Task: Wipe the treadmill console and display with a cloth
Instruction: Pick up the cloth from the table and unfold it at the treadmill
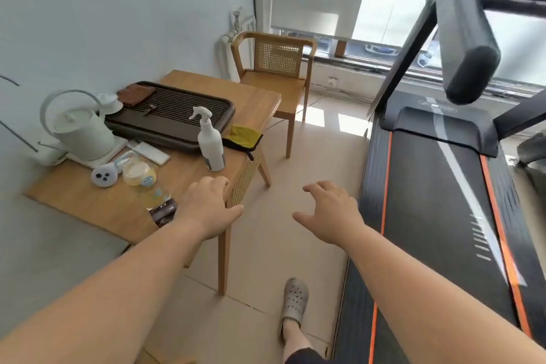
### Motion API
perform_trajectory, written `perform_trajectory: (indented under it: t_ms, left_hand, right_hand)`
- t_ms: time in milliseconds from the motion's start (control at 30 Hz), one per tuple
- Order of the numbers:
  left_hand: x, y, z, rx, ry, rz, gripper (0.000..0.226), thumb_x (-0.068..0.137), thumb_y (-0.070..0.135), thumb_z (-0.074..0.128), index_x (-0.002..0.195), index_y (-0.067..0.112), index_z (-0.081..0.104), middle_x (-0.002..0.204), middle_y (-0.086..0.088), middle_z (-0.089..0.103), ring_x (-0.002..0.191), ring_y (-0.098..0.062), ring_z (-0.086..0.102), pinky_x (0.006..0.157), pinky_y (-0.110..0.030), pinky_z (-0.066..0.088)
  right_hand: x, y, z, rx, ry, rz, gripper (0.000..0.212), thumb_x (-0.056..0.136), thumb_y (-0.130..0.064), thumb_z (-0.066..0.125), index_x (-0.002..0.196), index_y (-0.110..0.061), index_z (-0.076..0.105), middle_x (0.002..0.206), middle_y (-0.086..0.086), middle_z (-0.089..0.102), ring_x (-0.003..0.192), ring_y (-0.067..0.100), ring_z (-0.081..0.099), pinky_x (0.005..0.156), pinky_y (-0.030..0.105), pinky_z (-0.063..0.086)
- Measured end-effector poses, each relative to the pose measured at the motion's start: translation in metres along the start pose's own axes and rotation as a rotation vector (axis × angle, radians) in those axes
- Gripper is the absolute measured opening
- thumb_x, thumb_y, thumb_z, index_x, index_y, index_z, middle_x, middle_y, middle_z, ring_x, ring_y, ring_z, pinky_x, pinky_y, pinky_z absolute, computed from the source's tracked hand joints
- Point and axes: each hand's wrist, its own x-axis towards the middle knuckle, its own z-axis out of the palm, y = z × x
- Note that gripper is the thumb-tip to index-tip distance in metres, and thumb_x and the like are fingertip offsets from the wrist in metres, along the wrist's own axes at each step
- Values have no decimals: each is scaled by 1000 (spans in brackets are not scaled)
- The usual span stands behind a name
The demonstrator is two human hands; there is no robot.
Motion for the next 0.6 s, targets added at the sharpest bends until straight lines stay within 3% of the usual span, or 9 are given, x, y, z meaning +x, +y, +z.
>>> perform_trajectory:
  t_ms: [300, 600]
  left_hand:
    - [186, 38, 1, -93, -114, -153, 69, 84, 57, 60, 140, 20, 45, 136, -7, 51, 127, -30, 50, 100, -46, 48]
    - [309, 43, 32, -28, -247, -231, 53, 93, 43, 58, 137, 16, 45, 141, -11, 46, 130, -33, 46, 102, -46, 45]
  right_hand:
    - [208, -3, -31, -92, -161, -142, 69, 93, -58, 57, 153, -30, 38, 151, 2, 42, 138, 28, 40, 111, 46, 36]
    - [336, -1, -28, -141, -302, -175, 66, 94, -56, 55, 152, -30, 39, 152, 2, 41, 138, 31, 38, 110, 46, 36]
